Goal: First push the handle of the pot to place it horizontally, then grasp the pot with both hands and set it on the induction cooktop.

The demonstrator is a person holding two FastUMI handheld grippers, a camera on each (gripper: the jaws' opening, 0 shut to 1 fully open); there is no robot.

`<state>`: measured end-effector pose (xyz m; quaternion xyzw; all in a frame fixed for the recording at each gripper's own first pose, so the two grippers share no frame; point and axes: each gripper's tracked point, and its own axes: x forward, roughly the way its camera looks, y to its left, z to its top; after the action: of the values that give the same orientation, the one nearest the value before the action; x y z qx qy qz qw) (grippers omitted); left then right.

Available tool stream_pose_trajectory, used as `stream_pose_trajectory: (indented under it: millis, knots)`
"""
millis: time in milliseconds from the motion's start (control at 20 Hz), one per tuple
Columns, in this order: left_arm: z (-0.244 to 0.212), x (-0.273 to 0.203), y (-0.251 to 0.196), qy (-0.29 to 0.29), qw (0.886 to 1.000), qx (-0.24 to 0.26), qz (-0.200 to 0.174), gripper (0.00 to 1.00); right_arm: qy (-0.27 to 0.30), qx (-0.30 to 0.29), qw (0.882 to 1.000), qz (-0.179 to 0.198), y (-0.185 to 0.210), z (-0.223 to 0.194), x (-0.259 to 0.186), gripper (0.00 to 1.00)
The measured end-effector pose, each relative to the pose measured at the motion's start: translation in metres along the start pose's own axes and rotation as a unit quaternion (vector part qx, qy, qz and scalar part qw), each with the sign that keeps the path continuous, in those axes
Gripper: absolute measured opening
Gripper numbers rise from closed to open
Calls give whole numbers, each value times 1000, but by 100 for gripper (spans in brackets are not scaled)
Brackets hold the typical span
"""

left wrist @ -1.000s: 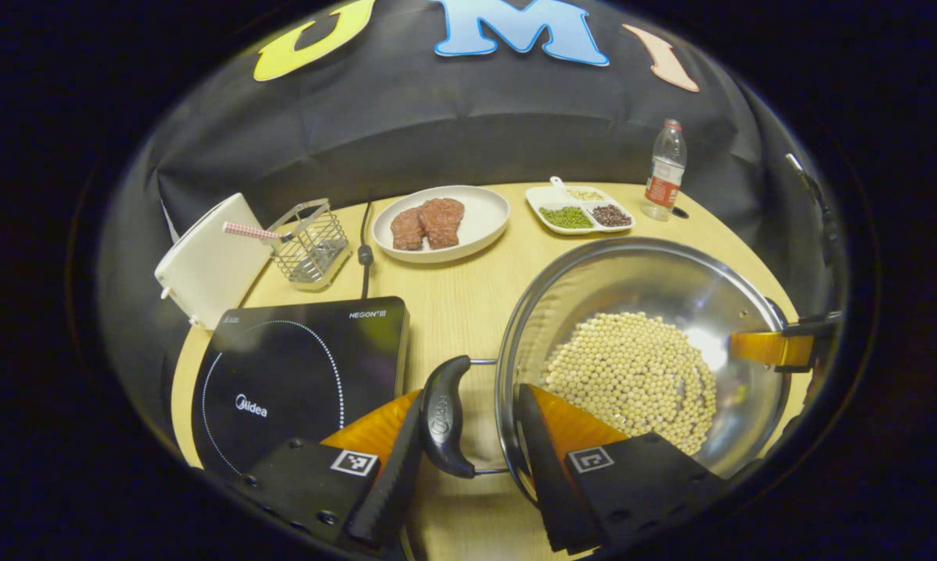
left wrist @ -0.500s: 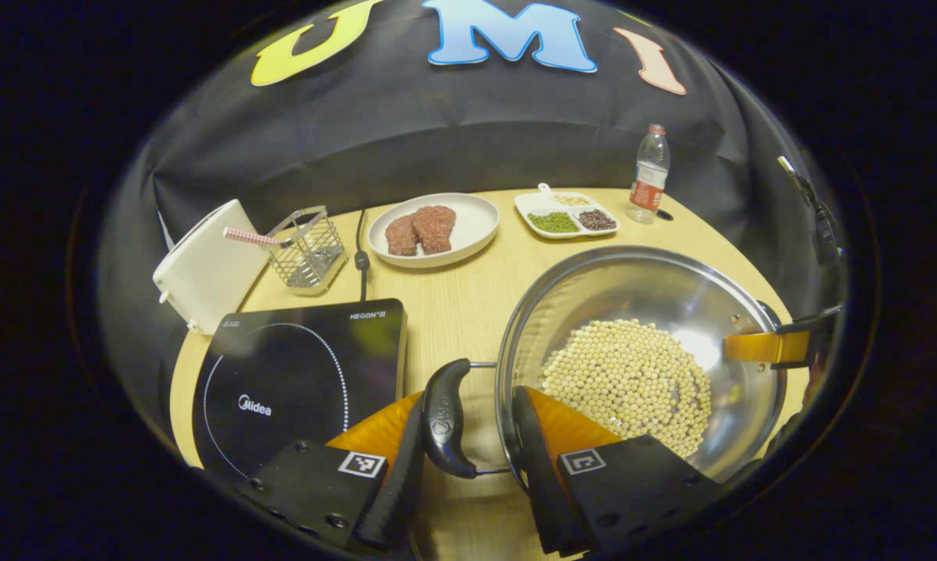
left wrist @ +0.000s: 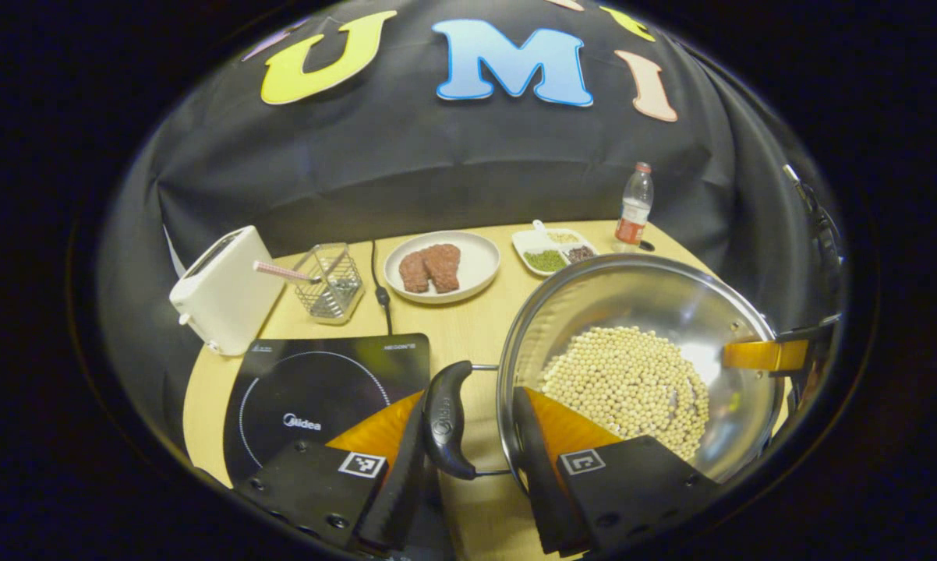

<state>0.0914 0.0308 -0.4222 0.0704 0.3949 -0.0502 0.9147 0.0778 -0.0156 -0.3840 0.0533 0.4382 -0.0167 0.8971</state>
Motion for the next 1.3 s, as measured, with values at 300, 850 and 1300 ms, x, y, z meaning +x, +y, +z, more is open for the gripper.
stream_pose_trajectory:
  millis: [300, 850, 1300]
  knots:
    - [7, -31, 41, -6, 1000, -8, 4, 67, -8, -8, 1000, 6, 39, 3, -27, 64]
    - [18, -52, 119, -23, 999, -22, 18, 67, -12, -28, 999, 18, 111, 8, -41, 64]
    - [19, -61, 164, -34, 999, -27, 23, 70, -11, -23, 999, 29, 154, 7, -43, 64]
